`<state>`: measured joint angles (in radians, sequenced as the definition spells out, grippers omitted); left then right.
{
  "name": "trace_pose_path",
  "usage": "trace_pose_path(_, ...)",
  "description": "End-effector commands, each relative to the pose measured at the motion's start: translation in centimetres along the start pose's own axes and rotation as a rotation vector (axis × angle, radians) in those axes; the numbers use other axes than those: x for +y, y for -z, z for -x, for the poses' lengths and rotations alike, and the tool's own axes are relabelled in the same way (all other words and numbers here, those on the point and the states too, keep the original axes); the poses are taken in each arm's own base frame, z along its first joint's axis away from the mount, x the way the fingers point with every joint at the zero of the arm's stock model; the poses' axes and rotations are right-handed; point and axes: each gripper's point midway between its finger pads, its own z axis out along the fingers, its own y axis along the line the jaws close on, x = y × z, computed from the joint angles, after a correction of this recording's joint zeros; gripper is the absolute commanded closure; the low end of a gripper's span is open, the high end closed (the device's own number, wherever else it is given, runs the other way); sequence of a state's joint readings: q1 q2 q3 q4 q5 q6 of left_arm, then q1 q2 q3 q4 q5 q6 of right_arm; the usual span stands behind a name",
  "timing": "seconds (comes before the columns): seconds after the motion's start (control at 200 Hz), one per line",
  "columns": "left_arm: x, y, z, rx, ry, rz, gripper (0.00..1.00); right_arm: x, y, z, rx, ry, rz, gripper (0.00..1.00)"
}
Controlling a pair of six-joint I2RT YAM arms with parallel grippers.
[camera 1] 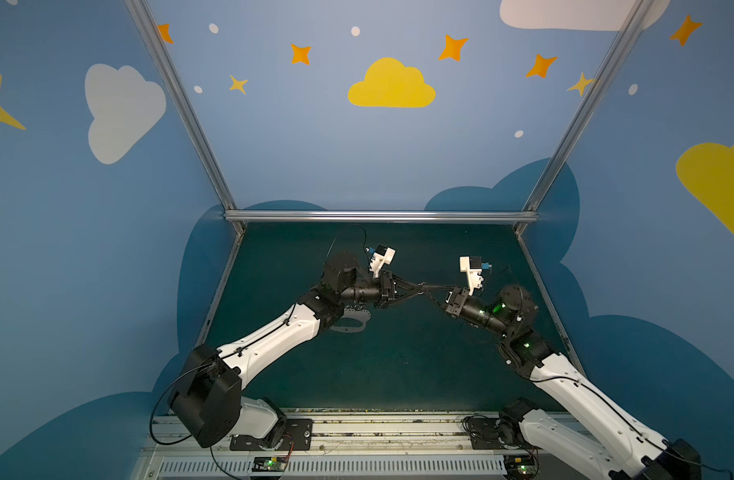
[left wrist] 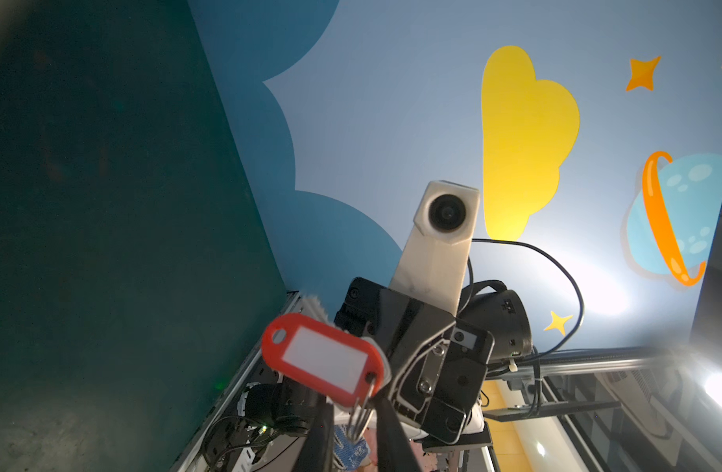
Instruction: Put the keys on the keyring
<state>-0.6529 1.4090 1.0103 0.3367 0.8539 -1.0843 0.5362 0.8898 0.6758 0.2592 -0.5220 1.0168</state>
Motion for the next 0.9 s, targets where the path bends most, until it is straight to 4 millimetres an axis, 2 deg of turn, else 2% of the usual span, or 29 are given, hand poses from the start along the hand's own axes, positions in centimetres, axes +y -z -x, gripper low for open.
trace_pose_path(0.0,1.2,0.0,0.3,-0.009,0.013,0.031,0.62,0.7,0.1,0.2,0.041,0.050,-0.041,0.94)
trace_pose_path(0.055,2.1,0.6,0.7,-0.032,0.034,0.055,0.55,-0.1,0.1,0.0,0.076,0.056,-0.092,0.94)
trace_pose_path(0.195,5.1,3.6,2.1,-0.132,0.085,0.150,0.53,-2.1,0.2,-2.2,0.284,0.140,-0.236,0.95)
trace_pose_path(0.34,6.4,6.3,2.6,-0.198,0.079,0.224,0.52,-4.9,1.0,-5.6,0.564,0.214,-0.409,0.96)
trace_pose_path(0.451,6.6,6.9,2.7,-0.209,0.053,0.265,0.51,-7.4,2.3,-8.3,0.799,0.373,-0.607,1.00)
trace_pose_path(0.536,6.8,6.6,2.6,-0.190,0.049,0.267,0.51,-8.3,2.5,-9.6,0.910,0.443,-0.680,1.00)
trace_pose_path(0.601,6.6,6.3,2.4,-0.165,0.034,0.254,0.51,-7.9,1.9,-9.8,0.906,0.454,-0.653,1.00)
trace_pose_path(0.686,6.2,5.9,1.9,-0.119,0.005,0.237,0.51,-6.4,1.1,-9.6,0.863,0.472,-0.572,1.00)
trace_pose_path(0.796,5.1,5.8,0.9,-0.059,-0.037,0.205,0.52,-3.6,0.2,-9.1,0.764,0.518,-0.416,1.00)
trace_pose_path(0.891,3.4,5.7,-0.2,-0.017,-0.091,0.154,0.52,-1.0,-0.2,-9.0,0.691,0.571,-0.263,0.98)
